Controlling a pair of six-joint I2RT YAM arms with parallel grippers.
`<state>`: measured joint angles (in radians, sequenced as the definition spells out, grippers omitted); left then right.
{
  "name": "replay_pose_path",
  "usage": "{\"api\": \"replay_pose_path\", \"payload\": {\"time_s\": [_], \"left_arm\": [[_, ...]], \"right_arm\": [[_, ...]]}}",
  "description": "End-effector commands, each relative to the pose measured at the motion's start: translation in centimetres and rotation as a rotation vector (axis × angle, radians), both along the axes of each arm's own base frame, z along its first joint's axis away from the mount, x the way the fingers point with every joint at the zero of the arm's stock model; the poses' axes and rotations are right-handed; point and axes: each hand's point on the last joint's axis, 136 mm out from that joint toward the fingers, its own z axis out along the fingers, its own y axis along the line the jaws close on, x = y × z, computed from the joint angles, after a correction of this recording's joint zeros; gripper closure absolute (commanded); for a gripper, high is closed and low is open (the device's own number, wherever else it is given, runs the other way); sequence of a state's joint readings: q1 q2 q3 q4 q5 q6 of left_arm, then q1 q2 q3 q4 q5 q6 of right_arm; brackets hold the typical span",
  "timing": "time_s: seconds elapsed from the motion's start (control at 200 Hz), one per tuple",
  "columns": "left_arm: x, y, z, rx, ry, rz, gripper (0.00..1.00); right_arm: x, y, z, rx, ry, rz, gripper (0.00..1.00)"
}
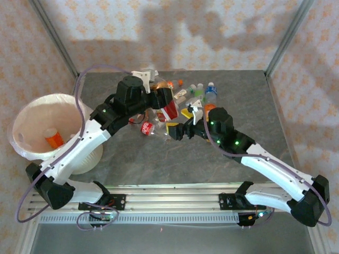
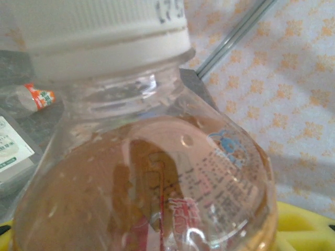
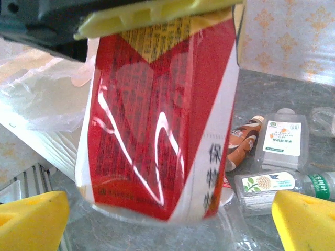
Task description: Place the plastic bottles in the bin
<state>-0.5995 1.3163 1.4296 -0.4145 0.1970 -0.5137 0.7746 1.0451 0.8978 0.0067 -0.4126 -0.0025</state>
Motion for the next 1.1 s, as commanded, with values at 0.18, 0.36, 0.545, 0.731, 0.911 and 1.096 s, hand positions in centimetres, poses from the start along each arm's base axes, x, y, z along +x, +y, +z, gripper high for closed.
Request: {"api": "replay_pose_path", "payload": {"time_s": [0.18,0.36,0.545,0.731,0.911,1.096], "left_arm": [[-0.4,4.6,2.2,0.001,-0.073,0.134,0.52],[-1.0,7.3,3.2,0.018,-0.102,0.208,0.52],[-2.4,10.4,4.5,0.069,-0.139,0.285,0.52],[-5.4,15.0,7.5,0.186,-0.202,0.402,0.52],[-8.4,21.1,10.0,0.319,-0.259,0.625,0.53],[-11.9,27.4,12.7,0.472,-0.32,0.904,0.53]], "right_arm": [[-0.3,-1.2,2.8,0.012,-0.109,-0.032,0.01],[0.7,-2.0,2.9,0.015,-0.131,-0.104,0.01],[1.5,-2.4,2.7,0.01,-0.13,-0.154,0.01],[2.2,-3.0,2.5,0.003,-0.133,-0.211,0.01],[2.9,-3.4,2.0,-0.001,-0.134,-0.252,0.01],[3.2,-3.4,1.8,-0.01,-0.124,-0.266,0.01]]}}
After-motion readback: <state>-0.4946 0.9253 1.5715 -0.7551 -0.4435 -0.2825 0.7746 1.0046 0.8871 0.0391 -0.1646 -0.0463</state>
